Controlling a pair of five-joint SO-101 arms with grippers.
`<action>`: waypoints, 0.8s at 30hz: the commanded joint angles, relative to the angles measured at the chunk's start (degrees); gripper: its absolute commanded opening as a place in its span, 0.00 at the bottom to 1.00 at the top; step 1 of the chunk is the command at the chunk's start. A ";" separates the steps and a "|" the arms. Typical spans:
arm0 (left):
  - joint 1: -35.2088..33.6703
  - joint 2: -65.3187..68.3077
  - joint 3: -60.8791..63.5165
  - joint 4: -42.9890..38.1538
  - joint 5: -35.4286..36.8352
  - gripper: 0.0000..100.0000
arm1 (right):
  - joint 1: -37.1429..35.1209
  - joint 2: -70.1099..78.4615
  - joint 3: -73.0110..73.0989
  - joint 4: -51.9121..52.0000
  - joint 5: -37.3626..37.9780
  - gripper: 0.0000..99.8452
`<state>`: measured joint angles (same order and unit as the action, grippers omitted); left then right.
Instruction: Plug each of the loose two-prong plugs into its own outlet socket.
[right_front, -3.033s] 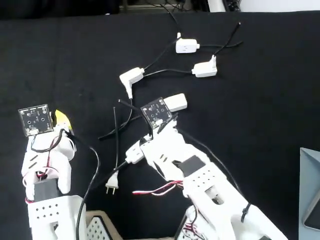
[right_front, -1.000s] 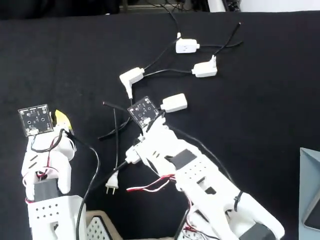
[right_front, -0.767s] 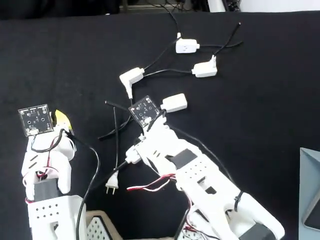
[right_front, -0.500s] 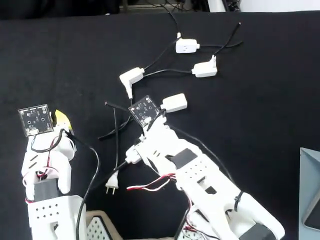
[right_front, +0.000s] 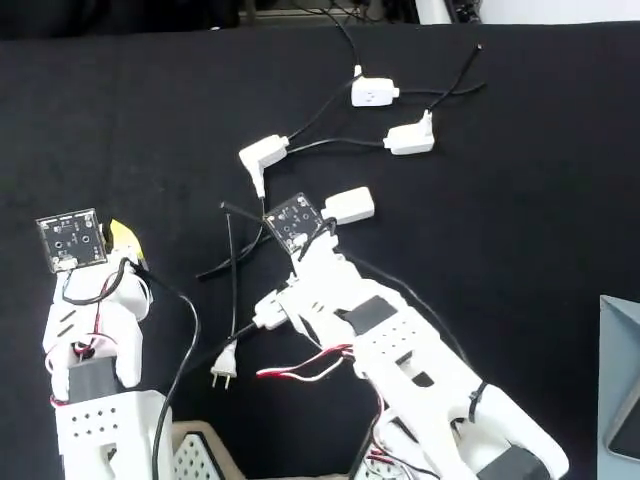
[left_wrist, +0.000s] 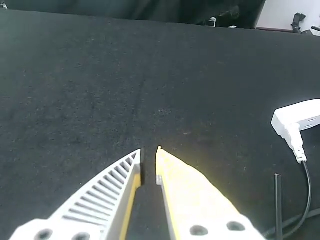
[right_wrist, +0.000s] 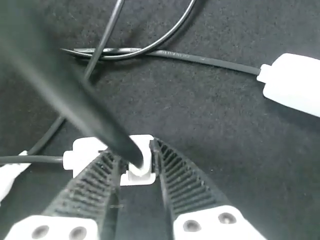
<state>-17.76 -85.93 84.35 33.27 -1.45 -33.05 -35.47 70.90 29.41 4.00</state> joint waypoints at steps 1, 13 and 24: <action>-0.57 -0.53 -0.40 -1.23 0.26 0.06 | 0.70 0.57 -0.84 1.05 0.00 0.01; -0.57 -0.53 -0.40 -1.23 0.26 0.06 | 0.62 1.01 3.21 -5.71 0.26 0.01; -0.57 -0.53 -0.40 -1.23 0.26 0.06 | 0.62 4.00 2.59 -5.01 3.08 0.01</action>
<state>-17.76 -85.93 84.35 33.27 -1.45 -33.05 -34.07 73.80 23.96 5.85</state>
